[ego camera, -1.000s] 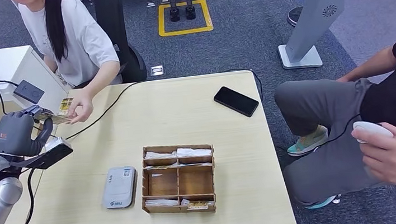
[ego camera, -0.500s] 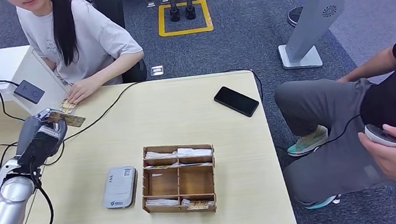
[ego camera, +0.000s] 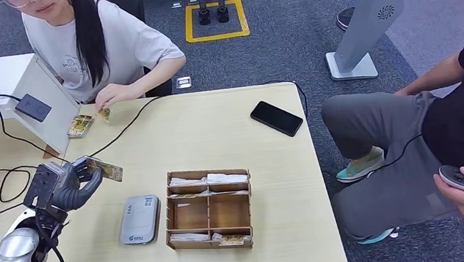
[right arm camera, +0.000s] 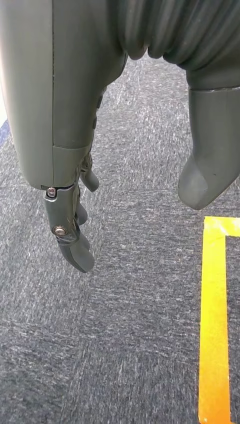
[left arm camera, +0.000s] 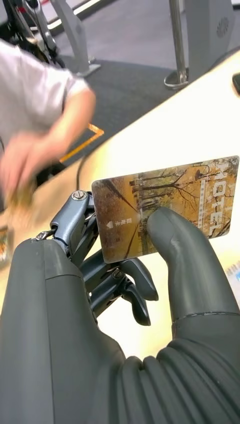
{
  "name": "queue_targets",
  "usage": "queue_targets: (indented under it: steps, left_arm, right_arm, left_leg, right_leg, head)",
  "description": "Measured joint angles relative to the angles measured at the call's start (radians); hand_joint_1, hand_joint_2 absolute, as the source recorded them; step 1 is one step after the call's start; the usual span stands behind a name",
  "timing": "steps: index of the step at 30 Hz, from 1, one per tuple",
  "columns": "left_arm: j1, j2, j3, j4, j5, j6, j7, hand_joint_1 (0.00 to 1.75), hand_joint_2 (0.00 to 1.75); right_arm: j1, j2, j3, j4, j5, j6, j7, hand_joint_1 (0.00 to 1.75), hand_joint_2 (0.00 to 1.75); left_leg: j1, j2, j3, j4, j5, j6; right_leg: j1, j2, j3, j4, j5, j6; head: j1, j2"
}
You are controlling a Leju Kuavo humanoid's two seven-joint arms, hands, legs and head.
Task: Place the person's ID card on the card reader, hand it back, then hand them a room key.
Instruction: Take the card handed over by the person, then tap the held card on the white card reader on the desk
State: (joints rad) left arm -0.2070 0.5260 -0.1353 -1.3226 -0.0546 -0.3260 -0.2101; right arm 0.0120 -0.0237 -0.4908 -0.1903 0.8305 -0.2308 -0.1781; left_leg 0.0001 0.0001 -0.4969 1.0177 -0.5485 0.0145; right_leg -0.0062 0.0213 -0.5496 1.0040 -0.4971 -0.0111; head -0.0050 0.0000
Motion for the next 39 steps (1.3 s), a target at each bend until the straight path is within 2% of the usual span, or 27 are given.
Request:
queue_targets:
  steps: [10,13,17,21,32,39]
  left_arm:
    - [0.062,0.024,0.012,-0.024,0.029,-0.029,0.008,1.75,1.75]
    - [0.116,0.042,0.025,-0.041,0.069,-0.051,0.013,1.75,1.75]
    - [0.211,0.043,0.042,-0.082,0.072,-0.050,0.012,1.75,1.75]
    - [0.254,0.030,0.043,-0.110,0.018,-0.008,0.020,1.75,1.75]
    - [0.260,-0.017,0.041,-0.104,-0.173,0.127,0.044,1.75,1.75]
    - [0.257,-0.070,0.040,-0.092,-0.178,0.167,0.052,1.75,1.75]
  right_arm:
    - [0.001,0.000,-0.006,0.000,0.005,0.000,0.000,0.00,1.75]
    - [0.004,0.000,-0.012,0.000,0.005,-0.002,0.003,0.00,1.75]
    - [0.007,0.001,-0.025,0.001,0.007,-0.002,0.008,0.00,1.75]
    - [0.007,0.004,-0.031,0.001,0.010,-0.003,0.008,0.00,1.75]
    - [0.006,0.008,-0.049,0.001,0.033,-0.003,0.013,0.00,1.75]
    - [0.004,0.009,-0.057,0.001,0.045,-0.003,0.011,0.00,1.75]
  left_leg:
    - [0.000,0.000,0.000,0.000,0.000,0.000]
    - [0.000,0.001,0.000,0.000,0.000,0.000]
    - [0.000,0.000,0.000,0.000,-0.001,0.000]
    - [0.000,-0.001,0.000,0.000,-0.001,0.001]
    - [0.000,-0.001,0.000,0.000,-0.001,0.001]
    - [0.000,-0.001,0.000,0.000,-0.001,0.001]
  right_leg:
    - [0.000,0.000,0.001,0.000,0.000,0.000]
    - [0.000,0.001,0.001,0.000,0.000,0.000]
    - [0.000,0.001,0.000,0.000,-0.001,0.000]
    - [0.000,-0.001,0.001,0.000,-0.001,0.000]
    - [0.000,-0.002,0.001,0.000,0.000,0.000]
    - [0.000,-0.002,0.001,-0.001,0.000,0.000]
  head:
    - [0.000,0.000]
    - [0.000,0.000]
    - [0.000,0.000]
    - [0.000,0.000]
    - [0.000,0.000]
    - [0.000,0.000]
